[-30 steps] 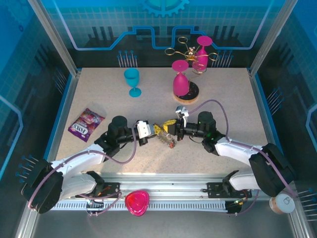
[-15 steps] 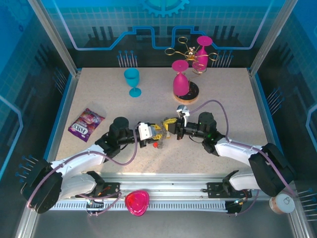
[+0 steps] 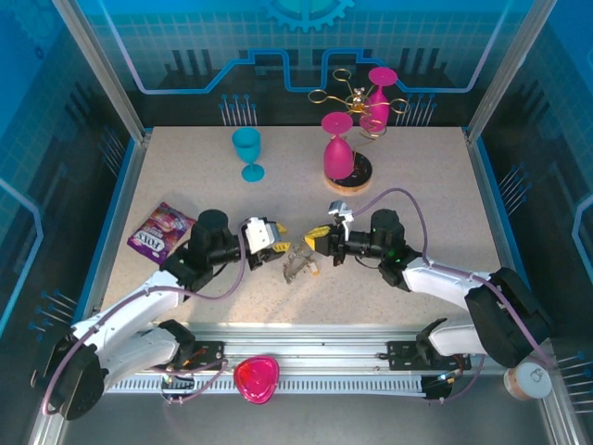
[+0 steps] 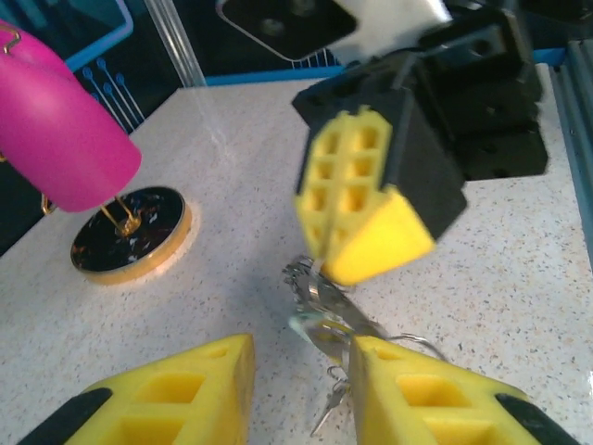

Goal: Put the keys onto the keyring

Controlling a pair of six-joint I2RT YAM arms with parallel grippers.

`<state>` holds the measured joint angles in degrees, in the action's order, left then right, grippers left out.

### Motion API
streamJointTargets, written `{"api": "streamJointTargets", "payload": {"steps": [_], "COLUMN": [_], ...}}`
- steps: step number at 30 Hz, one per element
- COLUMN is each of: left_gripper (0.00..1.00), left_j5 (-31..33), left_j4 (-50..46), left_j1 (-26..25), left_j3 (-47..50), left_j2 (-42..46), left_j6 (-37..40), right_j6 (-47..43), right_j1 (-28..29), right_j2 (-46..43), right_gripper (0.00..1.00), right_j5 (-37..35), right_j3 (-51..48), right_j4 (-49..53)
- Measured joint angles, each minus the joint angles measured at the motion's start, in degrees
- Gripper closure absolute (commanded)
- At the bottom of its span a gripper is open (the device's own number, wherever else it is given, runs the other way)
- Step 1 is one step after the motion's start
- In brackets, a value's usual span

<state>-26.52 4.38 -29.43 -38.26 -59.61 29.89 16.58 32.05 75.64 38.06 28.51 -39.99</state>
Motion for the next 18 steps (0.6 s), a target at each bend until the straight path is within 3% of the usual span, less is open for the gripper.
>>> {"api": "streamJointTargets", "payload": {"steps": [9,18], "left_gripper": [0.72,0.76], "left_j5": [-8.74,-15.67], "left_j4": [-14.69,-24.35], "left_j1": [0.57,0.76], "left_j3": [-11.19,-14.53], "left_j2": [-10.38,-14.93], "left_j6": [0.55,2.32], "right_j6": [-4.76,-6.56], "right_j1": [-0.37,-0.37], "right_j2": [-0.87,-1.16], "right_gripper": [1.00,1.00], "right_j5": [4.92,6.69], "right_j3": [1.44,2.08], "right_j4": [4.96,7.06]}}
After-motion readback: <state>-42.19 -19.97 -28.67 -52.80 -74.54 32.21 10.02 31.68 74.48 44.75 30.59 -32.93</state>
